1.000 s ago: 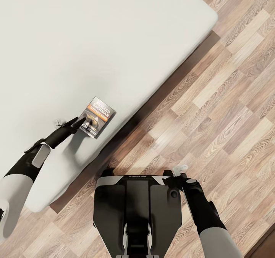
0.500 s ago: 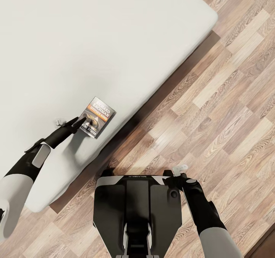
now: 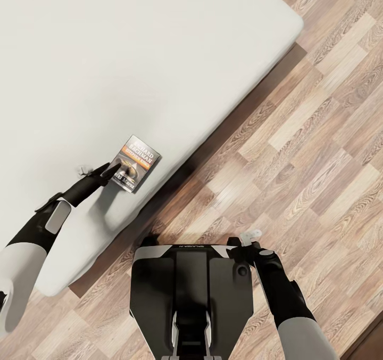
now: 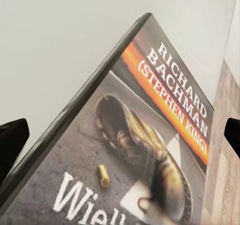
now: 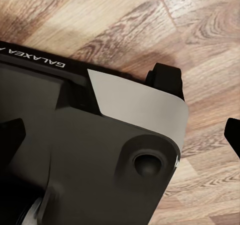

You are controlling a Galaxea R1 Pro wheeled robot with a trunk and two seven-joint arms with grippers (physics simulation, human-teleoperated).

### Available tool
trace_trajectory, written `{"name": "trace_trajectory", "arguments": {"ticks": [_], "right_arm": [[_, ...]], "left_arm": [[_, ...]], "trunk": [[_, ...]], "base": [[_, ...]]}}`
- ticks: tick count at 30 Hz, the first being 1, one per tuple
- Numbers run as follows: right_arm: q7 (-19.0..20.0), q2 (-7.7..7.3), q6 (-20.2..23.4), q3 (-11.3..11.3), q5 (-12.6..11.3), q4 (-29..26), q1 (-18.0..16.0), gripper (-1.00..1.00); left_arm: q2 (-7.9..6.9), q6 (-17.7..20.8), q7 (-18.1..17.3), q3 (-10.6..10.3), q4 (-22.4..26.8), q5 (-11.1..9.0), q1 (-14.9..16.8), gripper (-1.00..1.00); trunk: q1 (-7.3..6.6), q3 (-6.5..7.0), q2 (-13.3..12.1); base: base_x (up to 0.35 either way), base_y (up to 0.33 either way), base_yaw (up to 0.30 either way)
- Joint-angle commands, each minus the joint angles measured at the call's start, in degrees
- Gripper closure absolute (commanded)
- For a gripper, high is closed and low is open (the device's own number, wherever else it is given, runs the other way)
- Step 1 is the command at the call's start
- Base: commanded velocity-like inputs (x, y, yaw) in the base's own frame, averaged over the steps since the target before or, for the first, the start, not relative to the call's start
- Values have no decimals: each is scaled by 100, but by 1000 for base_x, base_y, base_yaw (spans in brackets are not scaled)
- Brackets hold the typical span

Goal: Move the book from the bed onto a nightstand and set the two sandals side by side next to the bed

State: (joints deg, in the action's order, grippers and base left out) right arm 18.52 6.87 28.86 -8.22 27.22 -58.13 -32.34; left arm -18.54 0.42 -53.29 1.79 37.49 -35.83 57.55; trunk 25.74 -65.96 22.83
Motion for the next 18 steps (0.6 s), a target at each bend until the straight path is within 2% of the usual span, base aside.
{"name": "trace_trajectory", "arguments": {"ticks": [1,18], "right_arm": [[55,8,14,-22,61,-11,-1,-100],[55,8,14,-22,62,-9,-4,-100]], "left_arm": [[-1,21,-25,-10,3,-13,2,-100],[0,20,-102,-20,61,-12,2,-100]], "trunk": [[4,-6,9],[4,-6,9]], "base": [[0,0,0],[0,0,0]]}}
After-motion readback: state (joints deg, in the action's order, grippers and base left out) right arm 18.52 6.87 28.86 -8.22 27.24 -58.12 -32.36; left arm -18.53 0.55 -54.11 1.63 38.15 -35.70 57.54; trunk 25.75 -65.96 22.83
